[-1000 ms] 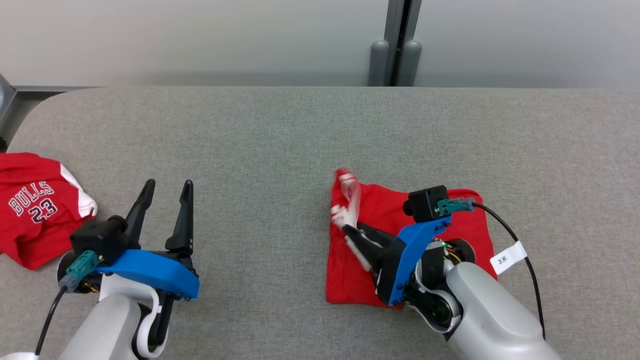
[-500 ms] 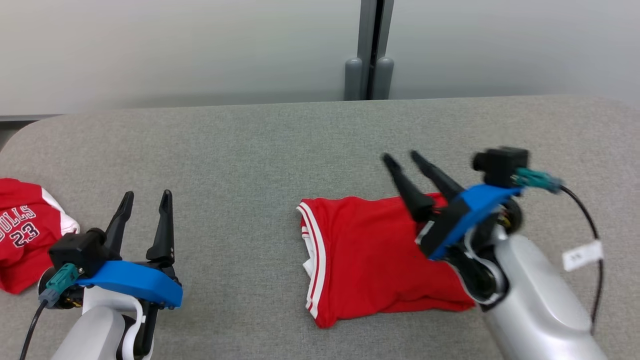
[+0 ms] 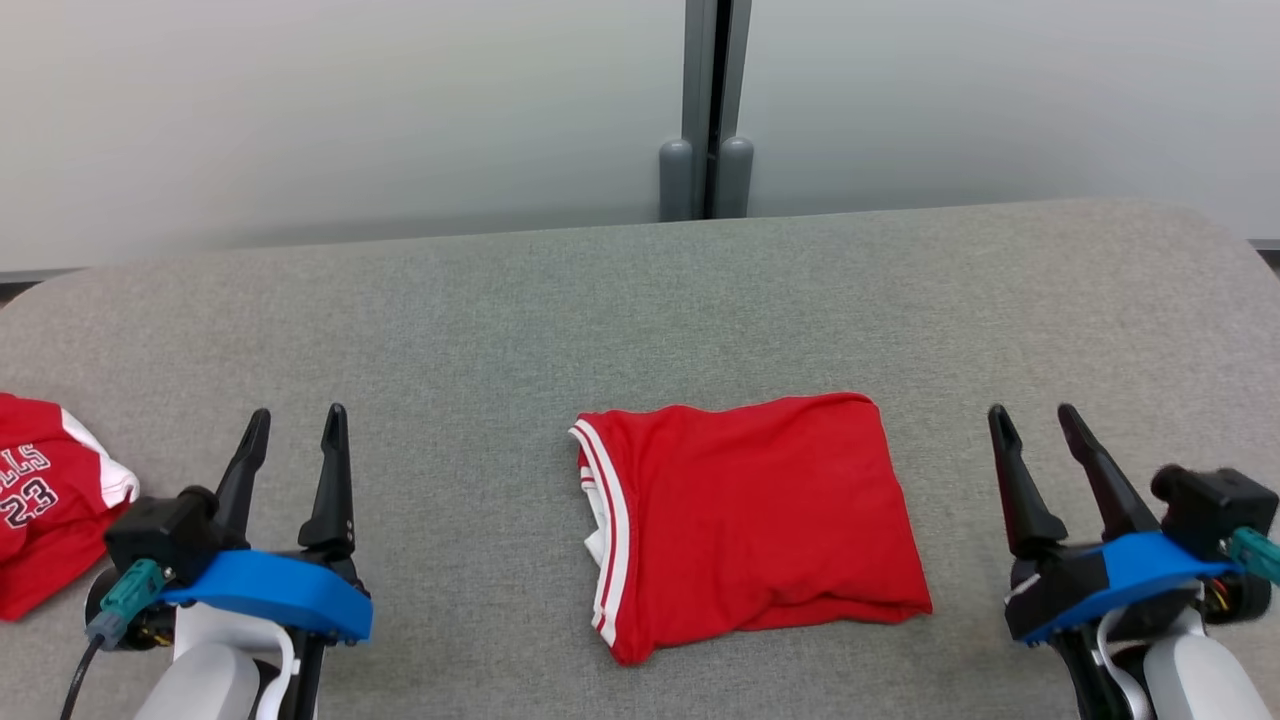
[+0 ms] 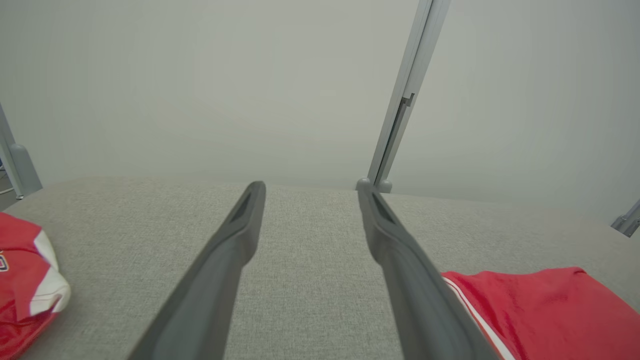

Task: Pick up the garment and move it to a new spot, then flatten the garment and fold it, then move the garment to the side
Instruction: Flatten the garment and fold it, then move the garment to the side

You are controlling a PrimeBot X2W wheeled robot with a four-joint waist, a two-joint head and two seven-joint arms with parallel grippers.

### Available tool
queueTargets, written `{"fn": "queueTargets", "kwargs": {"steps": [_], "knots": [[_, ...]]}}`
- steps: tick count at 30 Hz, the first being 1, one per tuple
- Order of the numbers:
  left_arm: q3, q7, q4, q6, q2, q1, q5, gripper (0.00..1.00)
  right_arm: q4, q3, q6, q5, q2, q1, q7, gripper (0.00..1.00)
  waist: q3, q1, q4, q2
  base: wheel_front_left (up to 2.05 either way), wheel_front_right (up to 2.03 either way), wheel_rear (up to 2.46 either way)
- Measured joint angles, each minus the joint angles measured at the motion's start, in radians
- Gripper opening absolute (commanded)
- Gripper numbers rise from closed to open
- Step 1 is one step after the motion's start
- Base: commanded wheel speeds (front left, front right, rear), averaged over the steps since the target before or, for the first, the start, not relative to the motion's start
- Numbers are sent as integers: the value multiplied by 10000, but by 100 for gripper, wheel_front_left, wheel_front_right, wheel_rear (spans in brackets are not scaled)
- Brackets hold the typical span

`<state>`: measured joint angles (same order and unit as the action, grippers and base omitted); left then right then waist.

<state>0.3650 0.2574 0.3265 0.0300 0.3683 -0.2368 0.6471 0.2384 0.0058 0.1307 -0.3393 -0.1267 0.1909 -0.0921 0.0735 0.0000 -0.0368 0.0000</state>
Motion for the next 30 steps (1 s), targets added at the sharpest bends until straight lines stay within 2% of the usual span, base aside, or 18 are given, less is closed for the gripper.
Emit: {"fn": "queueTargets", "kwargs": {"steps": [6, 19, 30], "knots": [[-173, 27, -4, 4, -56, 505, -159, 100, -263, -119, 0, 194, -128, -617, -42, 100, -316, 0, -149, 0, 0, 0, 0], [-740, 40, -341, 146, -525, 1505, -890, 100, -466, -276, 0, 495, 58, -1044, 746, 100, -873, -1, -203, 0, 0, 0, 0], [-978, 40, -12, -58, -702, 1540, -1139, 100, -301, -314, 0, 535, 127, -1136, 865, 100, -894, -1, -80, 0, 0, 0, 0]]}}
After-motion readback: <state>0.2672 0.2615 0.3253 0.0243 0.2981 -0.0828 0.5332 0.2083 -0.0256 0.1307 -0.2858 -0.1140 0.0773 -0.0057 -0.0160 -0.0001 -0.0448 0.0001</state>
